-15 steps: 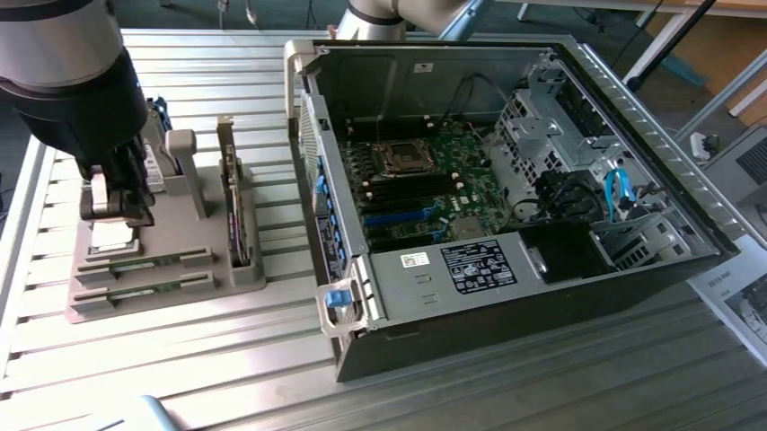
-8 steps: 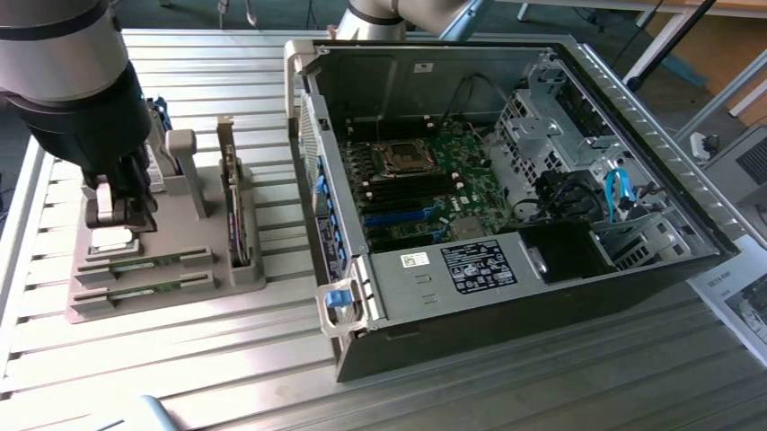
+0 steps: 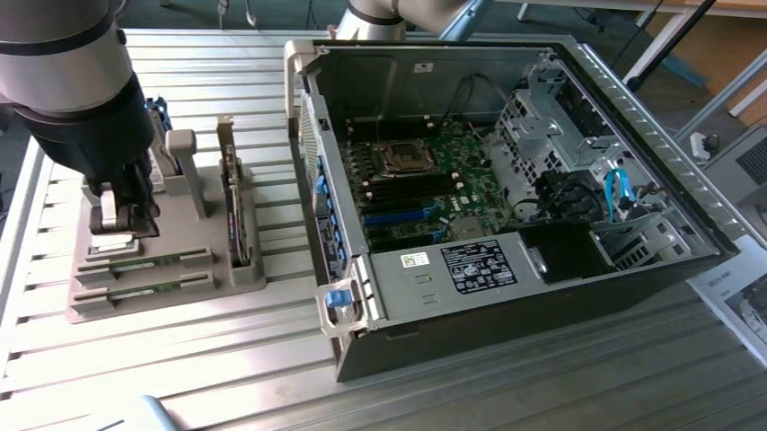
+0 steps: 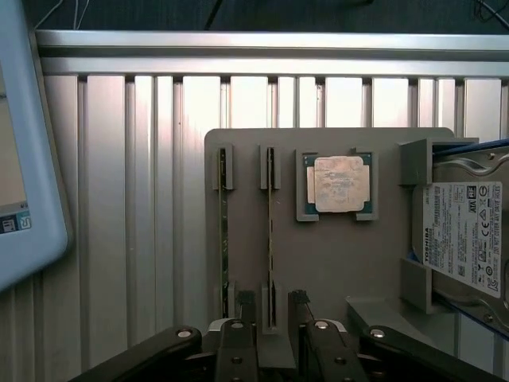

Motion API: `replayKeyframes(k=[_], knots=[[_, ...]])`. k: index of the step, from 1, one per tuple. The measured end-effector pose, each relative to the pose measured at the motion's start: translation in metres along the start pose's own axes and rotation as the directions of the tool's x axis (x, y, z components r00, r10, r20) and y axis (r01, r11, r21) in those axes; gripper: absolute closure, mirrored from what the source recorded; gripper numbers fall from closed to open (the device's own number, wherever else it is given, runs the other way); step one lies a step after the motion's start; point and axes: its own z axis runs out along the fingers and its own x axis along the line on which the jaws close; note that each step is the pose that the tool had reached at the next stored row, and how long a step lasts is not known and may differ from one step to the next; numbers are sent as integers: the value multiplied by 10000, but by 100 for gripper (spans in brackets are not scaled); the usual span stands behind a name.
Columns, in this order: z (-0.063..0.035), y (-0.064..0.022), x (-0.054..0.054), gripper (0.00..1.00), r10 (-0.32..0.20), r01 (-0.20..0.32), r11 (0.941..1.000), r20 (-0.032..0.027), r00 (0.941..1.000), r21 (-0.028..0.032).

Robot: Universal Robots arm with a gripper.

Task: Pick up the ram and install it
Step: 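Pick up the ram and move it above insertion slot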

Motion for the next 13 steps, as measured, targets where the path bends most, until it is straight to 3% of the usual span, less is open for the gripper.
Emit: replayKeyframes(k=[13], knots=[[7,1,90,70,1,-1,10000,-5,10000,0]])
